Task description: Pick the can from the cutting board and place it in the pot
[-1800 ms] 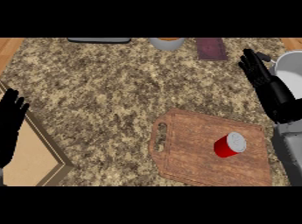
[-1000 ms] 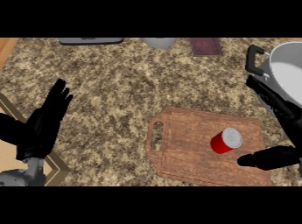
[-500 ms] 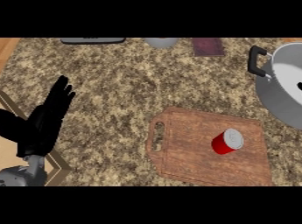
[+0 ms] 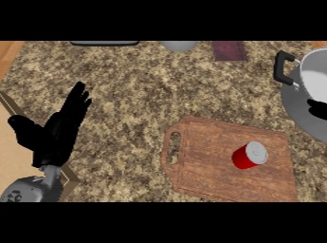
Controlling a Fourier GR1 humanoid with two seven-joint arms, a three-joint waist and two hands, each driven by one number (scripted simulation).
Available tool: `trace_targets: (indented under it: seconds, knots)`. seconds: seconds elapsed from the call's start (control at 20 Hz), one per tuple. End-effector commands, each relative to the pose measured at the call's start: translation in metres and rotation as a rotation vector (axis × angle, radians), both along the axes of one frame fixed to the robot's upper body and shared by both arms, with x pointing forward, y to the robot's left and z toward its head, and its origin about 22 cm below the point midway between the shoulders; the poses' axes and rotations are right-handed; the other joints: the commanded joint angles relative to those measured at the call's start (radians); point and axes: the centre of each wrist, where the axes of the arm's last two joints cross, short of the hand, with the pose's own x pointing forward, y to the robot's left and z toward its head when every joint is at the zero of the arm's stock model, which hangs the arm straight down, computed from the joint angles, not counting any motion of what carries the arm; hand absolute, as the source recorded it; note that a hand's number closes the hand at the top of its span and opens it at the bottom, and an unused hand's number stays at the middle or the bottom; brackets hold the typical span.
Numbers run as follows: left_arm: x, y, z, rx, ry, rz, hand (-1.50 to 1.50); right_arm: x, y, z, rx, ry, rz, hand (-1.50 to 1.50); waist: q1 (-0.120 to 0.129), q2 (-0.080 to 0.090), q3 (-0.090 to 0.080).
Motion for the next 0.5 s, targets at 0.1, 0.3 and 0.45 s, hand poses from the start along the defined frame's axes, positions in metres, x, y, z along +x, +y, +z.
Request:
trace_targets:
  seconds: [0.1,0.3,0.45]
  knots:
    - [-0.008,0.001,-0.007,-0.005,-0.005,0.007,0.00,0.005,0.011,0.000,-0.076,0.102,-0.062,-1.50,0.008,0.001,0.001]
    - [0.001,-0.018,0.006,-0.014,-0.008,-0.004,0.00,0.027,0.033,-0.008,-0.120,0.125,-0.087,-1.50,0.014,0.003,0.001]
    - [0.005,-0.001,0.023,-0.004,0.004,-0.001,0.00,0.026,0.041,-0.040,-0.190,0.158,-0.087,-1.50,0.014,0.003,0.002]
